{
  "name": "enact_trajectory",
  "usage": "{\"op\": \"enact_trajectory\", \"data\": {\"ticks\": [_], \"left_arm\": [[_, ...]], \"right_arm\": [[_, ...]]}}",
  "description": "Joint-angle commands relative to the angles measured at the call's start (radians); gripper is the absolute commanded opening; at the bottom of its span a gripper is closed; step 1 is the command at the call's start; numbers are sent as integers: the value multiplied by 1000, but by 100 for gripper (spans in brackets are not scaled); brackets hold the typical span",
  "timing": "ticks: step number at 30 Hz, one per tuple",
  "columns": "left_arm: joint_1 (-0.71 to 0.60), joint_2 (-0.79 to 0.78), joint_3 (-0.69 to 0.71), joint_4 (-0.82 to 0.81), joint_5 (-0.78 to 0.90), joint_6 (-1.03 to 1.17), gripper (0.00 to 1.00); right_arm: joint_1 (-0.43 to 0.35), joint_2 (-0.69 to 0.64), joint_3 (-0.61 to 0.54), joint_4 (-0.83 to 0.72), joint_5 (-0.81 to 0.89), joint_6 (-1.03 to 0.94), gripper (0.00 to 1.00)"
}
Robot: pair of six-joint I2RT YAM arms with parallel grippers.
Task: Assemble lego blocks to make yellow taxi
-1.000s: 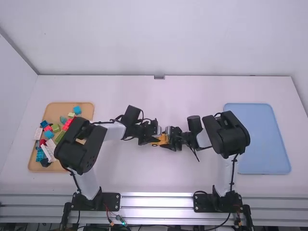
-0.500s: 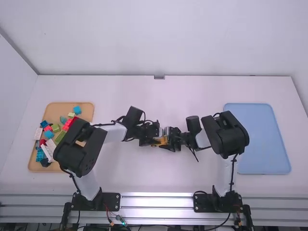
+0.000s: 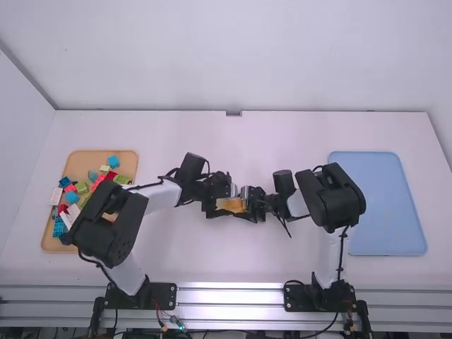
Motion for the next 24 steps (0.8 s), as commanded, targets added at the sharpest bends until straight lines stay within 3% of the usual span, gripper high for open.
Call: {"op": "enact_trajectory", "data": {"ticks": [1, 7, 13, 19, 21, 24], "left_arm": [[56, -57, -8, -18, 17, 1, 99], [230, -168, -8, -111, 95, -42, 99], [401, -193, -8, 9, -48, -477, 99], [464, -193, -8, 69, -297, -838, 99], [456, -193, -8, 76, -393, -936, 99], [452, -193, -8, 80, -451, -964, 99]], "right_arm": [[4, 14, -5, -9, 31, 3, 65], [8, 13, -3, 10, 29, 19, 65], [-44, -42, 23, 80, 28, 296, 65], [-183, -222, -13, 69, 61, 345, 64], [-278, -348, -50, 16, 153, 345, 64], [-379, -457, -77, -66, 242, 345, 54]]}}
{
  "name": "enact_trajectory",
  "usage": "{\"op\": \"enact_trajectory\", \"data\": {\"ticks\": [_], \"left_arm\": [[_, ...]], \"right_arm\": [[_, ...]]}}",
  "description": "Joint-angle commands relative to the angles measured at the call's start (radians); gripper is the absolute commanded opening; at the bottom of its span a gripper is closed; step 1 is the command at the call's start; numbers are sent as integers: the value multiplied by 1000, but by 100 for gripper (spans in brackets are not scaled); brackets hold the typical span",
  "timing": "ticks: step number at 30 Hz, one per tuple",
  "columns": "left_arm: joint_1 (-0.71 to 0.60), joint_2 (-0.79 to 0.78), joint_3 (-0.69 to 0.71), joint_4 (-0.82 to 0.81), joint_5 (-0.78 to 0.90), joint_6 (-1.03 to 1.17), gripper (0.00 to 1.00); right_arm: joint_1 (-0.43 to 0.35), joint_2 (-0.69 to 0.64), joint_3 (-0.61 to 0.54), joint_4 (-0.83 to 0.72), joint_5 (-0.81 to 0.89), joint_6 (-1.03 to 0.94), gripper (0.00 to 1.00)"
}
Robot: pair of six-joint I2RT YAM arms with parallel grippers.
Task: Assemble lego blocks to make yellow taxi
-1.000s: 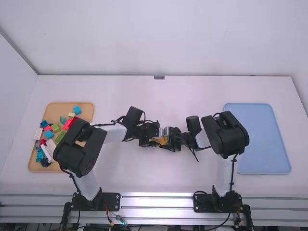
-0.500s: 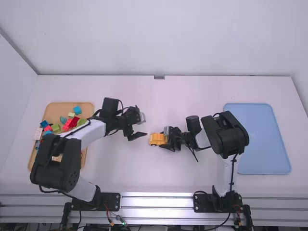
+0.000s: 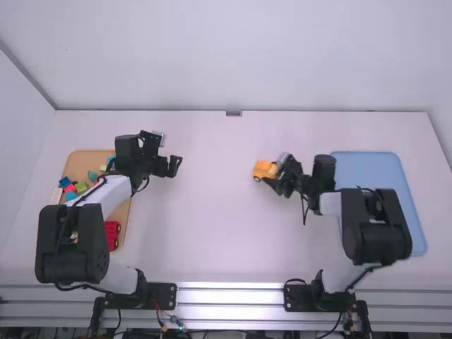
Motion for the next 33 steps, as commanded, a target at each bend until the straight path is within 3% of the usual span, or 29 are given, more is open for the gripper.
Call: {"op": "enact_trajectory", "data": {"ticks": [1, 7, 15, 20, 28, 33], "left_arm": [[-9, -15, -7, 5, -108, -120, 99], [1, -15, -7, 52, -106, -121, 99], [-8, -15, -7, 89, -106, -122, 99], [-12, -15, -7, 101, -106, -178, 99], [-11, -15, -7, 72, -106, -192, 99], [-12, -15, -7, 64, -105, -192, 99]], "right_arm": [[-98, -109, -37, -53, 108, 19, 53], [-343, -309, -113, -175, 206, 28, 54], [-582, -404, -221, -138, 468, 115, 54], [-647, -319, -228, -74, 475, 117, 54], [-653, -92, -226, 193, 550, 186, 58], [-653, -59, -226, 201, 550, 196, 63]]}}
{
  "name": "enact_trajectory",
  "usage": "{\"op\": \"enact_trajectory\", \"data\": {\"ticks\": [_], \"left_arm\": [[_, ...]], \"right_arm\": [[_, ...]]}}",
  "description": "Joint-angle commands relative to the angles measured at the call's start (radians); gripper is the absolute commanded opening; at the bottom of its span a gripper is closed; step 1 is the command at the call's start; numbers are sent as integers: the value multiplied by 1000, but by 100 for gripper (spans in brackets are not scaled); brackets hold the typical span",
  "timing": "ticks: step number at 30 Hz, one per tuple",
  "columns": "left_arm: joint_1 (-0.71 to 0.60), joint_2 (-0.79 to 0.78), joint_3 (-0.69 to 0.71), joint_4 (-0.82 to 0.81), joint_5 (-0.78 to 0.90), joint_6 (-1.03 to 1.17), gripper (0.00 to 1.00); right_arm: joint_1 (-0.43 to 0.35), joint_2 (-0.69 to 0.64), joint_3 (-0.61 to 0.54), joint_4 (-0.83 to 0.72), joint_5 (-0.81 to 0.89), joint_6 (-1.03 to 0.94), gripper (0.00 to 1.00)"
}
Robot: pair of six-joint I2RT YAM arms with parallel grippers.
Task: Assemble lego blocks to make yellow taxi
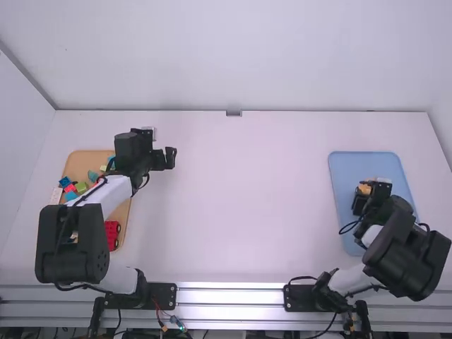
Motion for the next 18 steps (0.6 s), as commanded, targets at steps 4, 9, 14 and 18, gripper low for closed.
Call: {"op": "enact_trajectory", "data": {"ticks": [4, 9, 14, 18], "left_arm": [[-8, -15, -7, -3, -3, -6, 99], [-8, -15, -7, -8, 13, -6, 99], [-8, -15, -7, -10, 56, -5, 99], [-28, -16, -7, 5, 48, 39, 99]], "right_arm": [[-2, -2, -1, 5, 3, 29, 71], [-2, -29, 3, -44, 3, 41, 81], [5, -114, 25, -155, 3, 77, 99], [49, -259, 79, -374, 35, 88, 99]]}}
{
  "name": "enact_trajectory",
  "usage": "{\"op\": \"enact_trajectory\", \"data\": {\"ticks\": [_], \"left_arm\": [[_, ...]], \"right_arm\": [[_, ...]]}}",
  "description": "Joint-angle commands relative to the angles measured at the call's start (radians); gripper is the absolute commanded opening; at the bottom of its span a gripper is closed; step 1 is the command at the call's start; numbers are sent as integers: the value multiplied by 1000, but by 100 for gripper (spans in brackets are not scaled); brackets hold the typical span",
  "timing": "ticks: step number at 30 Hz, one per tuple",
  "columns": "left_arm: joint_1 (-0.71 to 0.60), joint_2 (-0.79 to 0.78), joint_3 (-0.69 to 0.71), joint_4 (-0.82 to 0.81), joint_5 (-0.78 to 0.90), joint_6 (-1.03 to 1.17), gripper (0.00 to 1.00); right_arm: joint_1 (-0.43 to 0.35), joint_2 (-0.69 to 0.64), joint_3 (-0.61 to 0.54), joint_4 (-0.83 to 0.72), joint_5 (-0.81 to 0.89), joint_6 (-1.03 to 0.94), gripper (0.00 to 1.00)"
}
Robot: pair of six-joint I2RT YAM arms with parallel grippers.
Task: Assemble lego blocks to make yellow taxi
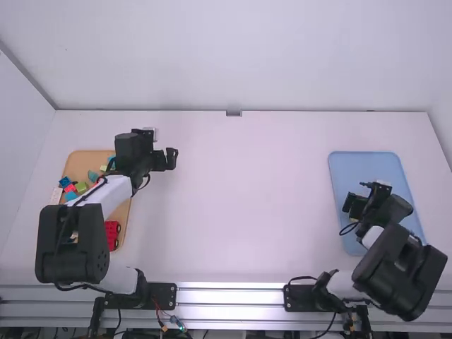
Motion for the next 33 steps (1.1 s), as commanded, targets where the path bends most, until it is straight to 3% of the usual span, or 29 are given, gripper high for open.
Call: {"op": "enact_trajectory", "data": {"ticks": [1, 8, 14, 22, 27, 33], "left_arm": [[-31, -16, -8, 13, 18, 45, 99], [-112, -138, -8, -39, -94, 50, 99], [-175, -304, -8, -99, -109, 105, 99], [-189, -528, -8, -167, -105, 13, 99], [-155, -593, -40, -206, -141, 53, 96], [-97, -661, -107, -206, -209, 53, 89]], "right_arm": [[40, -112, 70, -83, 41, 31, 99], [212, -375, 190, -436, 92, 43, 99], [363, -535, 210, -505, 91, 43, 99], [595, -731, 210, -526, 92, 43, 99], [657, -797, 177, -513, 124, 62, 96], [657, -869, 105, -513, 196, 135, 88]]}}
